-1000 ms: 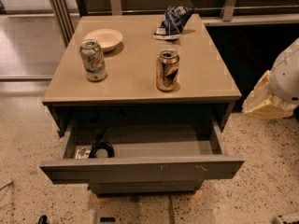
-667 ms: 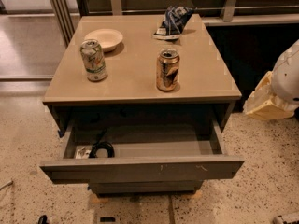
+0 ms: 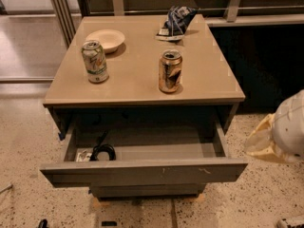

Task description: Close top drawer

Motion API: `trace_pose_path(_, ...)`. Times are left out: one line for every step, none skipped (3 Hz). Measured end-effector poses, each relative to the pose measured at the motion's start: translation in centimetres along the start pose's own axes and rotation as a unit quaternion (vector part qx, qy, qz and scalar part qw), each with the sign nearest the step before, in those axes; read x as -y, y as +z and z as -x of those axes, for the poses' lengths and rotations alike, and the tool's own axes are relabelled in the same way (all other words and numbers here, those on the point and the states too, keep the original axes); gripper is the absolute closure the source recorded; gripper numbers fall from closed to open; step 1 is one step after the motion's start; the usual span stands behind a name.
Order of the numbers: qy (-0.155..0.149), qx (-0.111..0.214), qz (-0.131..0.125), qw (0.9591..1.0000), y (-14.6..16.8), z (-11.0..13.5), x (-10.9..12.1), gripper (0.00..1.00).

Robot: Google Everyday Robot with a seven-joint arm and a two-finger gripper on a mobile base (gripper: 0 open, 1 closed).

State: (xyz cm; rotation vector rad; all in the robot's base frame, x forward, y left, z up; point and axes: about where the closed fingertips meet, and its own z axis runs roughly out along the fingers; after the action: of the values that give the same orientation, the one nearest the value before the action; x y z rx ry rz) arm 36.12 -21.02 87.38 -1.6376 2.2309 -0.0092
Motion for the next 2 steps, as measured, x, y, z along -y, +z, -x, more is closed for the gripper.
trace_pose_path(0.021, 0.024, 0.020, 0.9993, 5.1, -2.4, -3.8, 1.00)
trace_pose_path(0.050, 0.034, 0.080, 0.9949, 11.4, -5.4, -8.8, 1.00)
